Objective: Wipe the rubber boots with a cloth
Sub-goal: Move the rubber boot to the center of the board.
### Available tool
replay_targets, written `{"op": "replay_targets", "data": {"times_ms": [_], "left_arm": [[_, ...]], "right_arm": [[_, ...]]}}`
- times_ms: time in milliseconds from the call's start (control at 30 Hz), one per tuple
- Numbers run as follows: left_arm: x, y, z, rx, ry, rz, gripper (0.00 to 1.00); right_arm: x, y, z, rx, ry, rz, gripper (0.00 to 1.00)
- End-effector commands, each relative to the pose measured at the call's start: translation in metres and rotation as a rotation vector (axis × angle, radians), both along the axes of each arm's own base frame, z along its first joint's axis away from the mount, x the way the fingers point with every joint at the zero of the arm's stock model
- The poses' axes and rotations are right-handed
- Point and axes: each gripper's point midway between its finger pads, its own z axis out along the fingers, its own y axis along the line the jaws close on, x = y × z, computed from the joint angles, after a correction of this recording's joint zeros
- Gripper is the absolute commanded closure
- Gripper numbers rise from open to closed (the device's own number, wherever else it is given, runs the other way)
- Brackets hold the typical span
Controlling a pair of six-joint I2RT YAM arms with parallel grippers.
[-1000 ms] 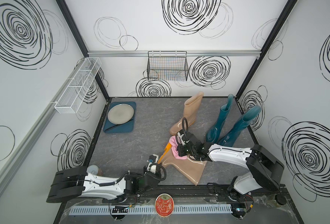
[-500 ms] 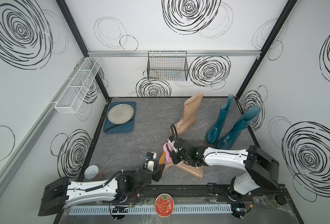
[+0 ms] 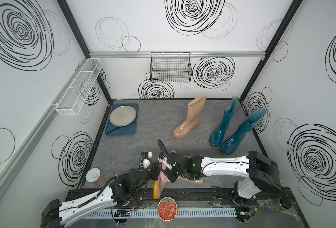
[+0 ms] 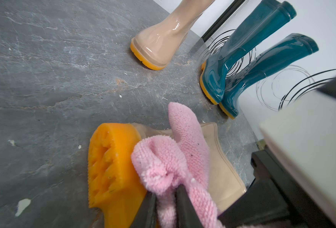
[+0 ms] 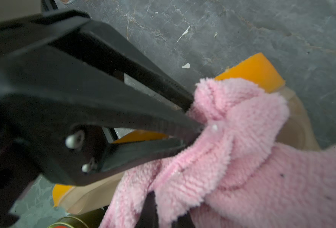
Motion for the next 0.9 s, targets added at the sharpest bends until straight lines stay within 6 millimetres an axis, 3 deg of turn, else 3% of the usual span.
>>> {"op": "replay_targets", "data": {"times_ms": [0, 67, 167, 333, 500, 600, 733, 867], "left_arm": [[-0.005, 0.006, -0.028, 0.079, 0.055, -0.012, 0.75], [-0.006, 0.007, -0.024, 0.113, 0.053, -0.019, 0.61], [-0.009, 0.007, -0.018, 0.158, 0.069, -0.044, 0.52], [-0.028, 0.007, -0.024, 0.191, 0.15, -0.072, 0.51], [-0.047, 0.022, -0.023, 0.301, 0.195, -0.04, 0.51], [-0.055, 0.025, -0.021, 0.342, 0.225, -0.038, 0.52], [-0.061, 0.021, -0.029, 0.388, 0.262, -0.073, 0.61], [-0.057, 0.016, -0.042, 0.407, 0.289, -0.08, 0.79]], "right_arm": [[-0.004, -0.015, -0.001, 0.039, 0.122, 0.042, 1.0], [0.034, -0.032, -0.012, 0.047, 0.16, -0.086, 1.0], [0.063, -0.044, -0.024, 0.021, 0.132, -0.166, 1.0], [0.078, -0.051, -0.032, -0.006, 0.106, -0.213, 1.0], [0.092, -0.067, -0.027, -0.003, 0.072, -0.285, 1.0], [0.099, -0.076, -0.022, -0.004, 0.05, -0.315, 1.0], [0.104, -0.081, -0.009, 0.013, 0.03, -0.325, 1.0], [0.102, -0.08, 0.008, 0.052, 0.012, -0.324, 1.0]]}}
